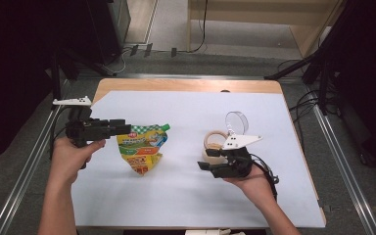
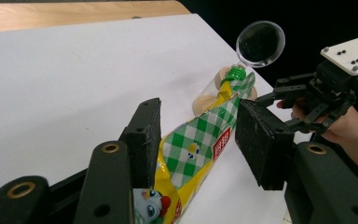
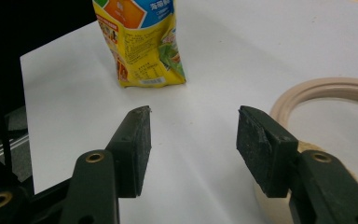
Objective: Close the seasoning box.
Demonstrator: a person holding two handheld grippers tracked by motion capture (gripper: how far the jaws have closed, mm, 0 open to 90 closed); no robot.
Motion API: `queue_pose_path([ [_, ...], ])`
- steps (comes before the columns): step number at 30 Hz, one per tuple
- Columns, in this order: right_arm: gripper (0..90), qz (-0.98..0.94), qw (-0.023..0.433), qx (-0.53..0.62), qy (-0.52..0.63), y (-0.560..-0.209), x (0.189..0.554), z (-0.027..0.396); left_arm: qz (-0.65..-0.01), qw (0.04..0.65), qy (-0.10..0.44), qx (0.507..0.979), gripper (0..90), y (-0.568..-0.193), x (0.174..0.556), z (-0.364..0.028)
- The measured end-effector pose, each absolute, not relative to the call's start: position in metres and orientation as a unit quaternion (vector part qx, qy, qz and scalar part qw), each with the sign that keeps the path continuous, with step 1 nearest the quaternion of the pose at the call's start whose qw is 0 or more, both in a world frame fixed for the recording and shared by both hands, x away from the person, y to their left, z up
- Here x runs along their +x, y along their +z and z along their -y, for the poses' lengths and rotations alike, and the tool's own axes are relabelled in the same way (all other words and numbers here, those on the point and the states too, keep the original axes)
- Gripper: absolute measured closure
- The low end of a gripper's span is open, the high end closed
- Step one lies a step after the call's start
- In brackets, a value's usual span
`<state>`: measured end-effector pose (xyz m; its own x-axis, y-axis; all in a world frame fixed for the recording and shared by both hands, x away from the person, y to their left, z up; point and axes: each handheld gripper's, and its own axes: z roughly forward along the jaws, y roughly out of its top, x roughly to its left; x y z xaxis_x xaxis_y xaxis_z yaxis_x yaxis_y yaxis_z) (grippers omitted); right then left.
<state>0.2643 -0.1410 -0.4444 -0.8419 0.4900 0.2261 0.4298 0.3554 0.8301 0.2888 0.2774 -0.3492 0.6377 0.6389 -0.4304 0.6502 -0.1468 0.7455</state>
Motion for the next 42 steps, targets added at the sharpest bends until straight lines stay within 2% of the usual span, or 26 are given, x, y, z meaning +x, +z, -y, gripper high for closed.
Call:
queue_pose_path([
  [10, 48.8, -0.816, 0.037, 0.295, 0.496, -0.437, 0.266, 0.163, -0.447, 0.496, 0.024, 0.744, 48.1, -0.343, 0.283, -0.302],
  [14, 51.0, -0.814, 0.035, 0.302, 0.494, -0.435, 0.266, 0.171, -0.456, 0.478, 0.035, 0.750, 46.9, -0.349, 0.284, -0.306],
  [19, 60.3, -0.813, 0.047, 0.312, 0.490, -0.436, 0.266, 0.185, -0.461, 0.479, 0.034, 0.746, 46.7, -0.356, 0.287, -0.311],
  [21, 69.5, -0.806, 0.042, 0.326, 0.492, -0.436, 0.268, 0.195, -0.462, 0.477, 0.038, 0.747, 45.6, -0.360, 0.289, -0.312],
  [22, 69.5, -0.806, 0.042, 0.326, 0.492, -0.436, 0.268, 0.195, -0.464, 0.478, 0.038, 0.745, 45.6, -0.363, 0.290, -0.313],
  [23, 75.3, -0.805, 0.043, 0.336, 0.488, -0.436, 0.270, 0.201, -0.466, 0.478, 0.038, 0.744, 44.6, -0.365, 0.291, -0.313],
  [26, 84.5, -0.805, 0.046, 0.341, 0.484, -0.439, 0.274, 0.209, -0.473, 0.477, 0.039, 0.740, 43.7, -0.374, 0.296, -0.315],
  [29, 90.0, -0.803, 0.047, 0.352, 0.480, -0.442, 0.280, 0.217, -0.475, 0.473, 0.041, 0.741, 43.4, -0.379, 0.298, -0.315],
  [33, 90.0, -0.800, 0.043, 0.366, 0.474, -0.446, 0.288, 0.224, -0.484, 0.472, 0.024, 0.736, 42.7, -0.394, 0.304, -0.318],
  [42, 90.0, -0.801, 0.048, 0.380, 0.460, -0.454, 0.295, 0.238, -0.488, 0.459, 0.027, 0.742, 42.2, -0.411, 0.313, -0.312],
])
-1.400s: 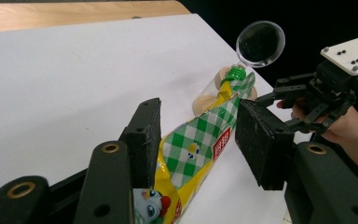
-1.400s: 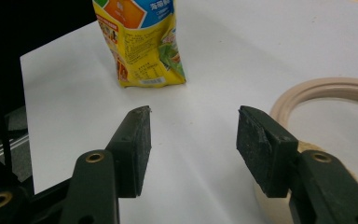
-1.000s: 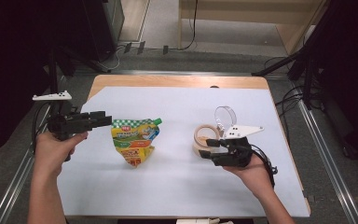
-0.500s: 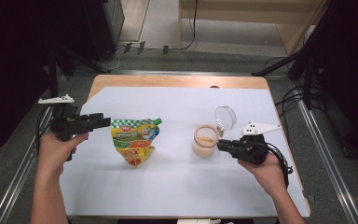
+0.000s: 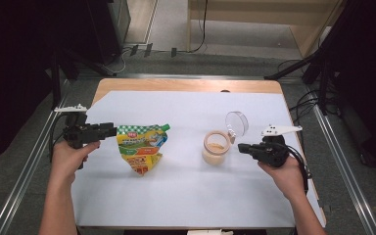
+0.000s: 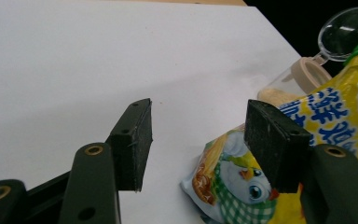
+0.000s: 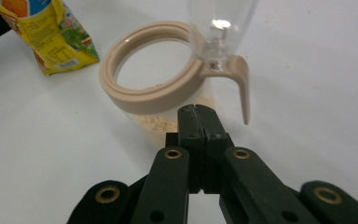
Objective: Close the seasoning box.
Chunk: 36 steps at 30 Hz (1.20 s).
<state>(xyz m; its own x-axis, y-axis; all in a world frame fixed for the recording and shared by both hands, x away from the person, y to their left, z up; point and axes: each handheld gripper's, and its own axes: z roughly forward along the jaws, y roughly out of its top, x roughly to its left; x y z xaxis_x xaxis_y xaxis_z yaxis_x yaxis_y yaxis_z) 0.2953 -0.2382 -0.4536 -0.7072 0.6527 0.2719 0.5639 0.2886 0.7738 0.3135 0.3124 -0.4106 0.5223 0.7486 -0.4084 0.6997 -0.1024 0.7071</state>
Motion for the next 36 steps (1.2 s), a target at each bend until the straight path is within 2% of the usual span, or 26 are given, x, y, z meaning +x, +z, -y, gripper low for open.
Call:
queue_pose_path([
  [15, 90.0, -0.761, 0.073, 0.430, 0.480, -0.461, 0.327, 0.250, -0.474, 0.438, 0.022, 0.764, 41.9, -0.423, 0.321, -0.299],
  [20, 90.0, -0.749, 0.065, 0.435, 0.495, -0.460, 0.342, 0.248, -0.478, 0.440, 0.020, 0.760, 41.9, -0.425, 0.322, -0.299],
  [28, 90.0, -0.752, 0.077, 0.428, 0.496, -0.451, 0.340, 0.245, -0.470, 0.440, 0.003, 0.766, 41.8, -0.428, 0.324, -0.294],
  [36, 90.0, -0.751, 0.083, 0.416, 0.507, -0.440, 0.333, 0.243, -0.466, 0.441, 0.009, 0.767, 41.7, -0.427, 0.323, -0.293],
])
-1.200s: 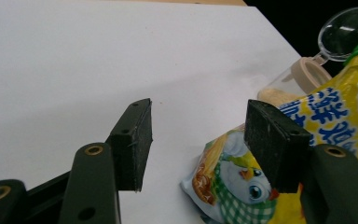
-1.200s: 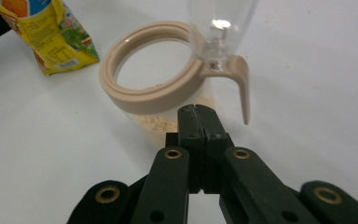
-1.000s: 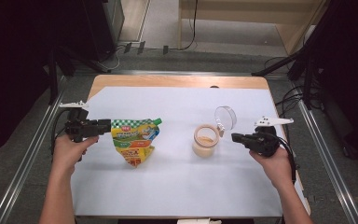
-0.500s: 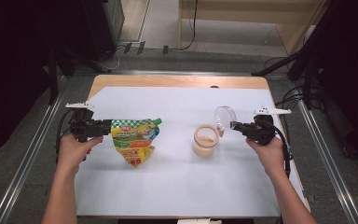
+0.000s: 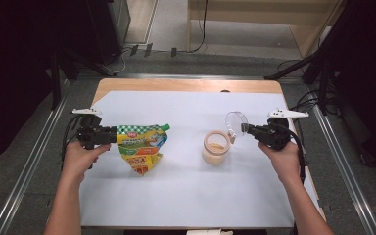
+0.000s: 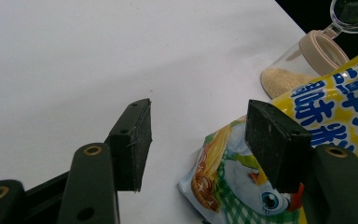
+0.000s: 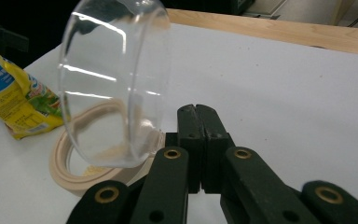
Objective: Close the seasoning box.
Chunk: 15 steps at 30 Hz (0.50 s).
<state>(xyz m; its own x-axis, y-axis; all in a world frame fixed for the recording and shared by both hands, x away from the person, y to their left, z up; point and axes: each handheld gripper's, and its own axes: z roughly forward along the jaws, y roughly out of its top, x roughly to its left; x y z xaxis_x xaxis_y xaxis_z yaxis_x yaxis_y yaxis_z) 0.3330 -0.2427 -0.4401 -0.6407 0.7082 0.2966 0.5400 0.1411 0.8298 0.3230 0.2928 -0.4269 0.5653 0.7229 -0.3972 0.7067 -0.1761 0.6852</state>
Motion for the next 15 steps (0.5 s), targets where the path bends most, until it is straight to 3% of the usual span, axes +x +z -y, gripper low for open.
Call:
queue_pose_path([
  [15, 90.0, -0.764, 0.085, 0.385, 0.510, -0.430, 0.323, 0.226, -0.470, 0.433, 0.011, 0.769, 41.0, -0.429, 0.323, -0.292],
])
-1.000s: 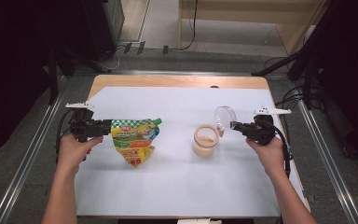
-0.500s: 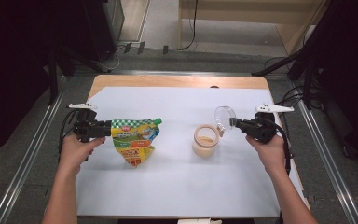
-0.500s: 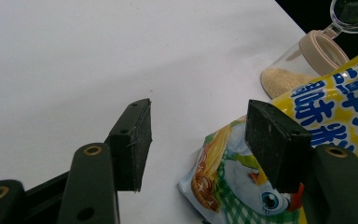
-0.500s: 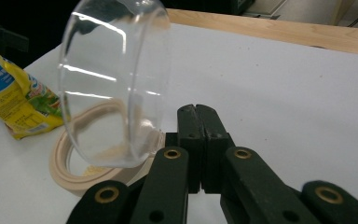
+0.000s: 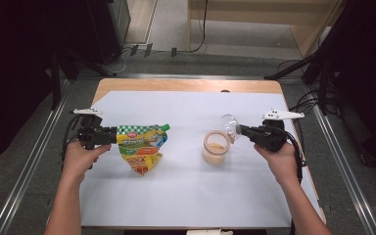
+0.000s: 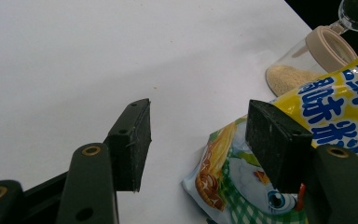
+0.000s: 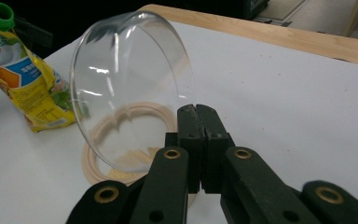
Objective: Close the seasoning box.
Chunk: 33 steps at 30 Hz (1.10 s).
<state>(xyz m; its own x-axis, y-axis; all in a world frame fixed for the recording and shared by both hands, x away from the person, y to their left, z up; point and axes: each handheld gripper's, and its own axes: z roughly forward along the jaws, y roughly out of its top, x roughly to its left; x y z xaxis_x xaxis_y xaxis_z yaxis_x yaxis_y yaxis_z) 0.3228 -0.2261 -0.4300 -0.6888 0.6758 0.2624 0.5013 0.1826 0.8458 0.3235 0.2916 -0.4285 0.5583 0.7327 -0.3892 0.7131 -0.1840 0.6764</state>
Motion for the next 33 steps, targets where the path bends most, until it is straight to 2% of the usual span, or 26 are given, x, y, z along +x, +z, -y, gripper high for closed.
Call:
queue_pose_path([
  [9, 88.9, -0.771, 0.091, 0.368, 0.512, -0.423, 0.317, 0.218, -0.469, 0.433, 0.012, 0.770, 40.8, -0.428, 0.323, -0.292],
  [14, 85.0, -0.775, 0.094, 0.363, 0.509, -0.424, 0.316, 0.217, -0.468, 0.433, 0.014, 0.770, 40.7, -0.428, 0.323, -0.292],
  [19, 78.0, -0.778, 0.096, 0.362, 0.504, -0.425, 0.317, 0.220, -0.469, 0.433, 0.015, 0.769, 40.5, -0.428, 0.323, -0.292],
  [21, 71.9, -0.779, 0.101, 0.363, 0.501, -0.427, 0.317, 0.222, -0.469, 0.433, 0.016, 0.769, 40.4, -0.428, 0.323, -0.292],
  [30, 59.8, -0.786, 0.110, 0.358, 0.491, -0.432, 0.318, 0.225, -0.470, 0.434, 0.018, 0.769, 40.0, -0.427, 0.323, -0.292],
  [33, 52.4, -0.782, 0.103, 0.366, 0.495, -0.435, 0.320, 0.228, -0.469, 0.435, 0.018, 0.768, 39.9, -0.427, 0.323, -0.292],
])
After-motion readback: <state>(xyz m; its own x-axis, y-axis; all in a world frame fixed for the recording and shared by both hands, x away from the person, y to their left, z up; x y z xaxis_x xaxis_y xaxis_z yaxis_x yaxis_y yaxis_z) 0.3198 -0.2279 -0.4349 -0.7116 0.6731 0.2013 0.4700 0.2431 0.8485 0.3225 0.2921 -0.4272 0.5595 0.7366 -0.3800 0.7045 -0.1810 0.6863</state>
